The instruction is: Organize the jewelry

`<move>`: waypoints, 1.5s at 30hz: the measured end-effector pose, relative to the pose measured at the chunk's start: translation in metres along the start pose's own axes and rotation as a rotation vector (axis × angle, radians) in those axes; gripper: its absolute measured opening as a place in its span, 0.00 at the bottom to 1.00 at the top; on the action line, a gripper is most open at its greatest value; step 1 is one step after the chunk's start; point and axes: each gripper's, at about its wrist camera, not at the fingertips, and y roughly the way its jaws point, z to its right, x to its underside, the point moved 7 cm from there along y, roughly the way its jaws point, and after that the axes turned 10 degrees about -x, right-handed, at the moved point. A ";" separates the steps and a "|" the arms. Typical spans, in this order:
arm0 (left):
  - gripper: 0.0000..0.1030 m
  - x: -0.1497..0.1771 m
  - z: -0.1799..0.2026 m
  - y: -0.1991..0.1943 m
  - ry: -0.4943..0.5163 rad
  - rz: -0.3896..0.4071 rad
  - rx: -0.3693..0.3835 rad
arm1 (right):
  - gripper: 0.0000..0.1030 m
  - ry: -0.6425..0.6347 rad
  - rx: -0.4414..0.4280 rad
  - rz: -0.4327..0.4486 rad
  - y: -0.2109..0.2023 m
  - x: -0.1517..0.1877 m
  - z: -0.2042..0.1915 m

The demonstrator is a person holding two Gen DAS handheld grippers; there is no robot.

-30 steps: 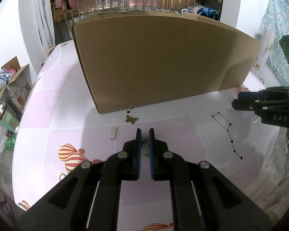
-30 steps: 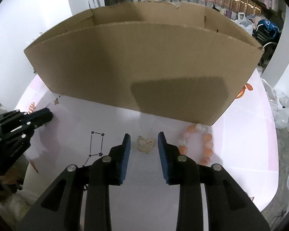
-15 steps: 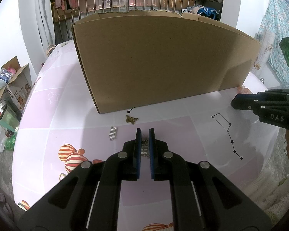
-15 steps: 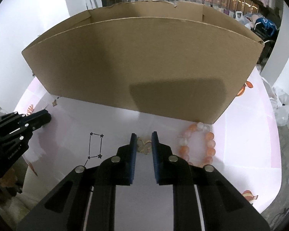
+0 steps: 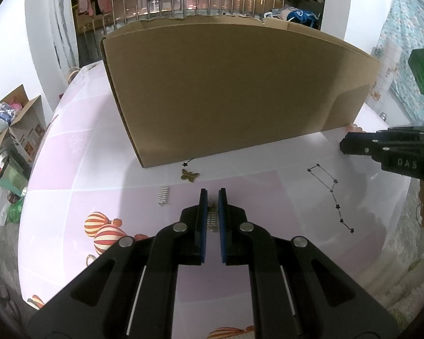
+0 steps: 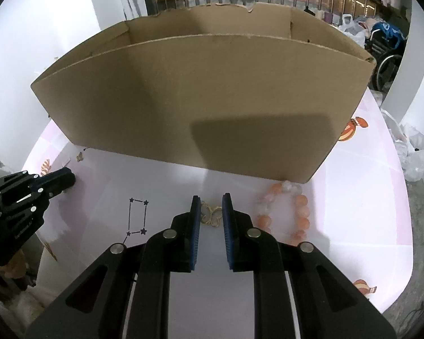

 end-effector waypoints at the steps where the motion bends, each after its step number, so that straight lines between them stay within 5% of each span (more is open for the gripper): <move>1: 0.05 -0.001 0.000 0.000 0.001 0.002 0.001 | 0.15 0.000 0.001 0.002 0.000 0.001 -0.001; 28: 0.00 -0.014 -0.024 -0.053 -0.040 0.081 -0.003 | 0.15 -0.022 -0.034 0.074 -0.031 0.007 -0.006; 45: 0.00 -0.093 -0.023 -0.127 -0.004 0.280 0.048 | 0.15 -0.099 -0.147 0.260 -0.109 -0.053 -0.032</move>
